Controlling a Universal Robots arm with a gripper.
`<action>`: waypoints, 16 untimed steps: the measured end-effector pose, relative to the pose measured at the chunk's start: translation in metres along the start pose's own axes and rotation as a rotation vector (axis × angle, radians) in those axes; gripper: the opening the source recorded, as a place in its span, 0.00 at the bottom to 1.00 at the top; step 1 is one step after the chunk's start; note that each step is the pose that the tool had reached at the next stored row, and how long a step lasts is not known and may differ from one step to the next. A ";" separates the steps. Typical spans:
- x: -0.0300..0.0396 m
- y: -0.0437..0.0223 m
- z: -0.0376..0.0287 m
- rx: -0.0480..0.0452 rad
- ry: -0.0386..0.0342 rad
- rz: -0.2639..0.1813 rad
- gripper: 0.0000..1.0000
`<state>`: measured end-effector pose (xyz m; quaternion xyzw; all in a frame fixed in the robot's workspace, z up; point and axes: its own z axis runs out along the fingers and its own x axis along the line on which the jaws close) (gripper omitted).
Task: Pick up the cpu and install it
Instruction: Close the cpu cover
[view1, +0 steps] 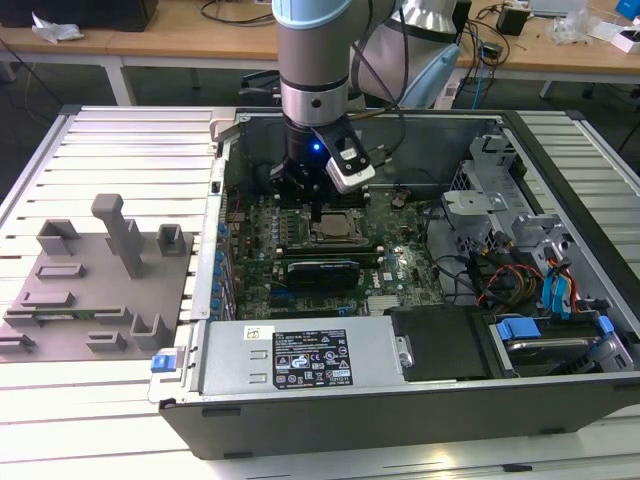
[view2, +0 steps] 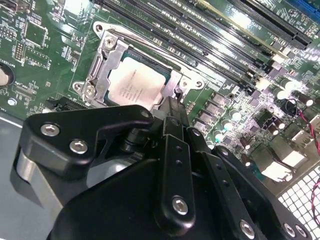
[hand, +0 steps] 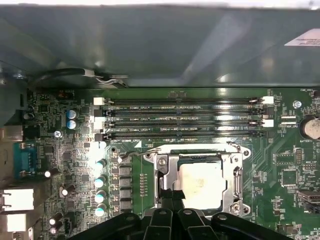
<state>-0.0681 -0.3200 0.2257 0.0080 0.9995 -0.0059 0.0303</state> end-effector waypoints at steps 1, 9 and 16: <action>0.0000 0.0000 0.0000 0.0001 0.0001 0.000 0.11; -0.0220 0.0003 0.0013 0.0001 0.0000 0.000 0.11; -0.0311 0.0005 0.0018 0.0001 0.0001 0.000 0.11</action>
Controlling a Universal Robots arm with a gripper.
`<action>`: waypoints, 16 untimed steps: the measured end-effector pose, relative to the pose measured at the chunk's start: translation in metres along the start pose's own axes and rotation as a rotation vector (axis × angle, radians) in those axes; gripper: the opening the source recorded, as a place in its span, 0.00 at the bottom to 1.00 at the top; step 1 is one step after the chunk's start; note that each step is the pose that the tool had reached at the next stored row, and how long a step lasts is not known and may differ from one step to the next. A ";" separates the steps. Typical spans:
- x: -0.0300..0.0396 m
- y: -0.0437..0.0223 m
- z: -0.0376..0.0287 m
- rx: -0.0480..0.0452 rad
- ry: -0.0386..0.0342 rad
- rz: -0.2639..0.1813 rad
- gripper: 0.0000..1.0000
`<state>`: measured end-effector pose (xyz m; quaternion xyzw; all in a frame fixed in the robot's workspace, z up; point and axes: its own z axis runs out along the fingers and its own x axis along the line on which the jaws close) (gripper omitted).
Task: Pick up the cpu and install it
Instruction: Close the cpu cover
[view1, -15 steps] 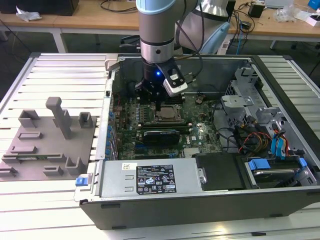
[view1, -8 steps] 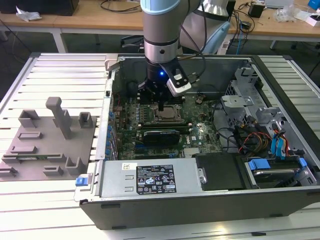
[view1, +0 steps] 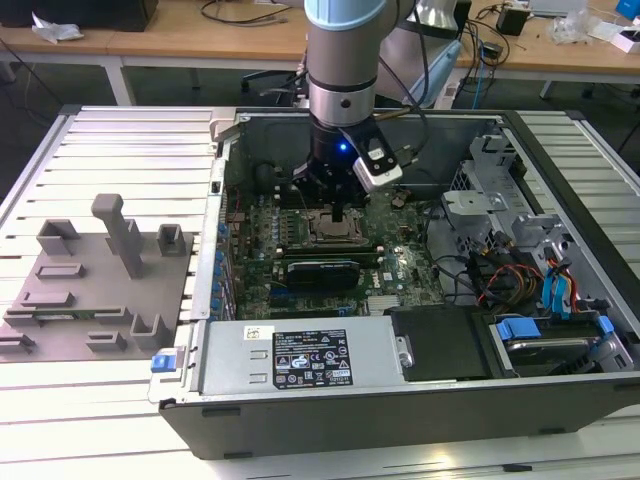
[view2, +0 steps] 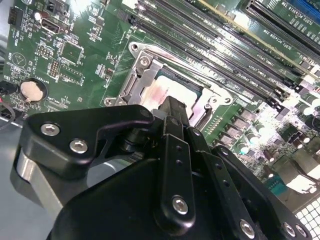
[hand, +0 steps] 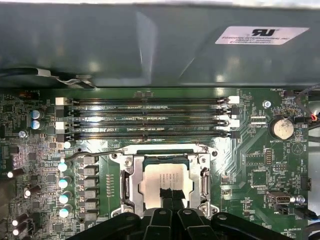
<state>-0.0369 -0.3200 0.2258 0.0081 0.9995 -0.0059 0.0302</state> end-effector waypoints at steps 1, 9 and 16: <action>-0.0001 -0.0001 0.0000 -0.0001 0.0000 0.000 0.11; -0.0001 -0.0023 -0.0006 0.0003 0.0002 0.000 0.11; -0.0004 -0.0022 -0.0051 0.0000 0.0000 0.000 0.11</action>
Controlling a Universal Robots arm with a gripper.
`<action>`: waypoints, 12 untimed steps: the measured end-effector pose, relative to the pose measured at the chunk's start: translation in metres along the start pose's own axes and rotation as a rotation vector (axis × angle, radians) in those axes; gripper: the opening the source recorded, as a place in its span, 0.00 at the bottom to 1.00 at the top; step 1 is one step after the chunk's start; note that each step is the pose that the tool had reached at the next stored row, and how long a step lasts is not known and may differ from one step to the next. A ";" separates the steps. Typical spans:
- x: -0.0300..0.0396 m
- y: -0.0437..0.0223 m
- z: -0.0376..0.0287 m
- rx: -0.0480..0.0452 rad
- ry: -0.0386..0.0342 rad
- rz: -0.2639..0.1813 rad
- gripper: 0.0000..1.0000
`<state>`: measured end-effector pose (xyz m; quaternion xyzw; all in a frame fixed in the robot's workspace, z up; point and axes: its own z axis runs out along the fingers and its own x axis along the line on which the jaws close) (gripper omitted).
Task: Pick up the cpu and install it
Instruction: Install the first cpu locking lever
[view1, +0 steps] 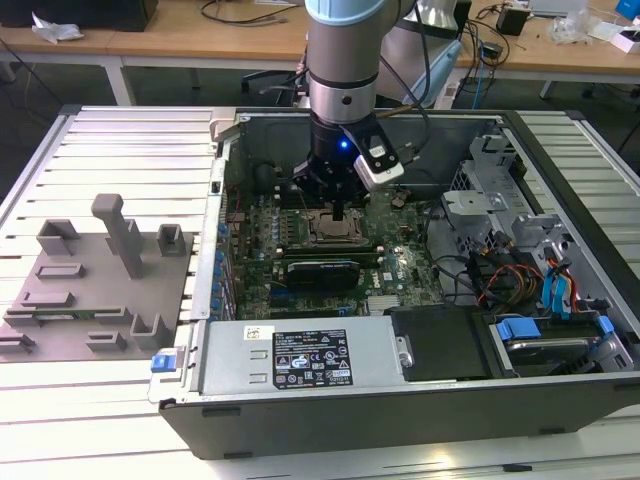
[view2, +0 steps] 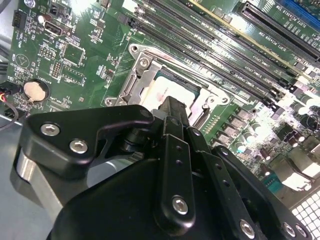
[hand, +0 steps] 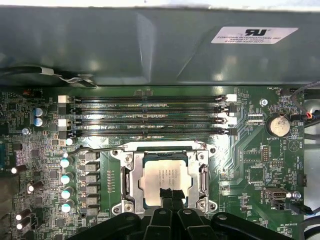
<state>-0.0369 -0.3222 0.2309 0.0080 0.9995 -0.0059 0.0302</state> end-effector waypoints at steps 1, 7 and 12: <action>0.0000 0.0000 -0.0001 0.0000 0.0000 0.000 0.11; 0.0000 0.0000 -0.0002 0.0000 0.0000 0.000 0.11; 0.0011 0.0000 -0.0004 0.0002 0.0001 0.000 0.11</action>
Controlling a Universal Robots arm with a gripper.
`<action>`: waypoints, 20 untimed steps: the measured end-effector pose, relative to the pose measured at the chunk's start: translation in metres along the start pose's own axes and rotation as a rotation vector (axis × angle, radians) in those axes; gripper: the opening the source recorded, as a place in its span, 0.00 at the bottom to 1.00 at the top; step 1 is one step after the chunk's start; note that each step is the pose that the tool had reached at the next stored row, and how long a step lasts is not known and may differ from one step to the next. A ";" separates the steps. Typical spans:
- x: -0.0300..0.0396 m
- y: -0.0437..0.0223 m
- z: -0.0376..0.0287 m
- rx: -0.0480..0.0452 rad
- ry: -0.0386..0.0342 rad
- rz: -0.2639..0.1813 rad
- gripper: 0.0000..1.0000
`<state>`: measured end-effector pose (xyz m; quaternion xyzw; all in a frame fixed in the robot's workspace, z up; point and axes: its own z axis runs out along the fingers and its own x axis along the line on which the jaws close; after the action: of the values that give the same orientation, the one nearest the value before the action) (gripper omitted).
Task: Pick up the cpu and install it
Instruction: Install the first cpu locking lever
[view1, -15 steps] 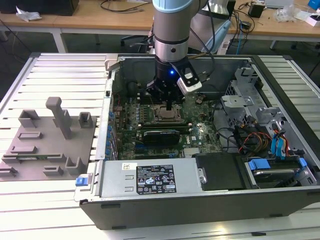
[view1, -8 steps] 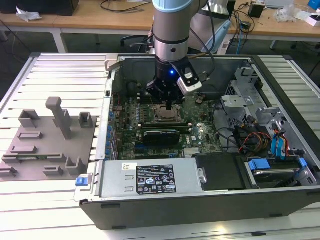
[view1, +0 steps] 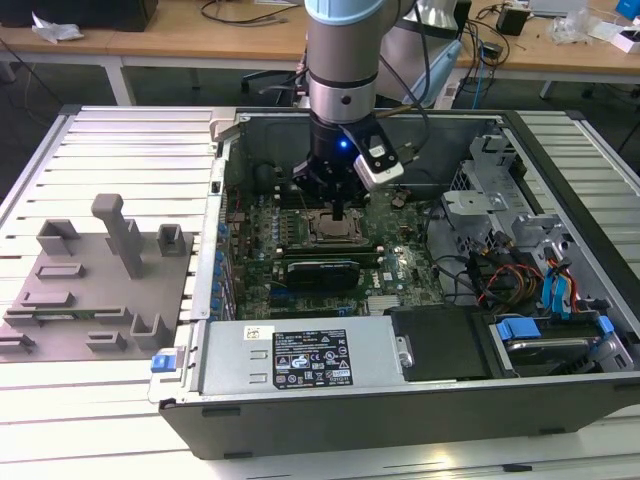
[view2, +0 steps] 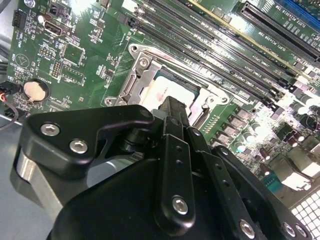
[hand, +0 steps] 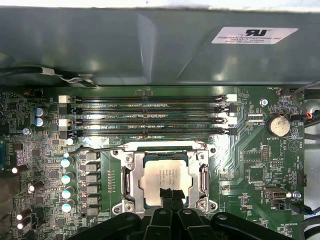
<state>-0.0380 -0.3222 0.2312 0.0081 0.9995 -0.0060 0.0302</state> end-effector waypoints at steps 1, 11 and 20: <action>0.0010 0.0000 -0.0001 0.0000 0.0000 0.000 0.11; 0.0176 -0.0003 -0.0010 -0.0001 0.0000 0.000 0.11; 0.0327 -0.0005 -0.0020 -0.0001 0.0000 0.000 0.11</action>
<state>-0.0708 -0.3222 0.2312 0.0080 0.9995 -0.0060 0.0302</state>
